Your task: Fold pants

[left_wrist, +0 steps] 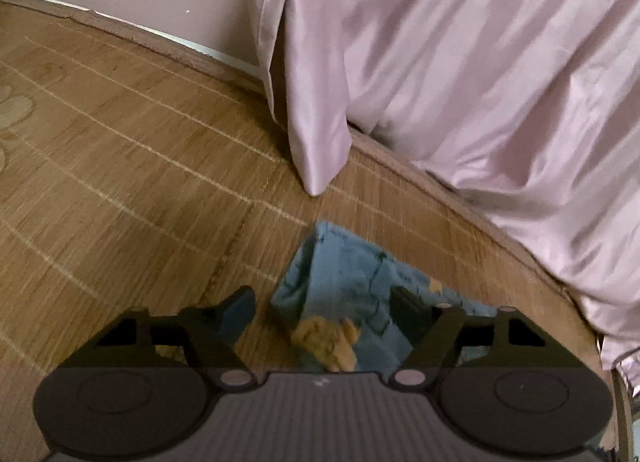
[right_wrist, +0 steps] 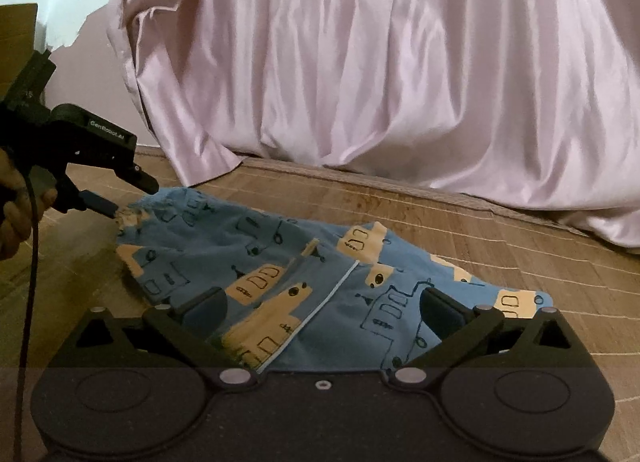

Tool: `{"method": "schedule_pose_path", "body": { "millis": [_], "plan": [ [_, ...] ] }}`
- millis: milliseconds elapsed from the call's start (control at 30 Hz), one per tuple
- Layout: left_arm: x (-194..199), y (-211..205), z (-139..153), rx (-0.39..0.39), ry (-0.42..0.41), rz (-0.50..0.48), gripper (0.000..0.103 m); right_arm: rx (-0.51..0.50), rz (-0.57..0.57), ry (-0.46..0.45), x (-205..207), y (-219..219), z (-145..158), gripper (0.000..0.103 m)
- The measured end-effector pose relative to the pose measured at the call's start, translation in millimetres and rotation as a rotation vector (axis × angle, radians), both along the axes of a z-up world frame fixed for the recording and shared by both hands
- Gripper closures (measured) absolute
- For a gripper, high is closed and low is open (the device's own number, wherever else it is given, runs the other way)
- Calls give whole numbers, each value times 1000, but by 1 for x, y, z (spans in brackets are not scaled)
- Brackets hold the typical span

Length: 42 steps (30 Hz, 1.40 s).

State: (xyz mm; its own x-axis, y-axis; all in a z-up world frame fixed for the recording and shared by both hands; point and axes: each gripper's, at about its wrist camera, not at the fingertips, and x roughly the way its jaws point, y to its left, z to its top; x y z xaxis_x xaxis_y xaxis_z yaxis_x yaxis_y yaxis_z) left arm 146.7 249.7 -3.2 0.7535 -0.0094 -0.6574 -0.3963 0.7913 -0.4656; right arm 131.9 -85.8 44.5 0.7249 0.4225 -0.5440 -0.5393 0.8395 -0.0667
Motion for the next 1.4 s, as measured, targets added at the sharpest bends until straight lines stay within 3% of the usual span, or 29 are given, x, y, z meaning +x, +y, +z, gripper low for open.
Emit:
{"method": "schedule_pose_path", "body": {
  "millis": [167,233,333,567,800,833,967,1067,1133,1267,1333,1400],
  "plan": [
    [5,8,-9,-51,47,32,55,-59,-16,4,12,14,-11,3],
    [3,10,-11,-50,46,25,58,-129,3,34,17,26,-17,4],
    [6,6,-9,17,77,-30,60,-165,14,35,18,34,-18,3],
    [8,-16,3,201,116,-79,82,-139,2,59,20,30,-16,3],
    [11,-57,11,489,134,-165,81,-104,-6,96,23,25,-17,2],
    [12,-60,9,499,144,-164,80,-95,-9,105,24,23,-17,2],
    [16,-63,5,466,175,-153,55,-81,-14,119,25,22,-18,2],
    [18,-58,-2,402,188,-125,50,-75,-14,125,26,21,-18,2],
    [17,-58,-3,401,184,-124,52,-66,-16,134,27,20,-18,2],
    [17,-63,-2,436,171,-142,71,-49,-24,153,29,18,-19,2],
    [17,-76,-1,531,170,-167,75,-45,-25,158,29,18,-19,2],
    [16,-100,-2,704,177,-218,79,-40,-24,163,30,17,-19,2]
  ]
}}
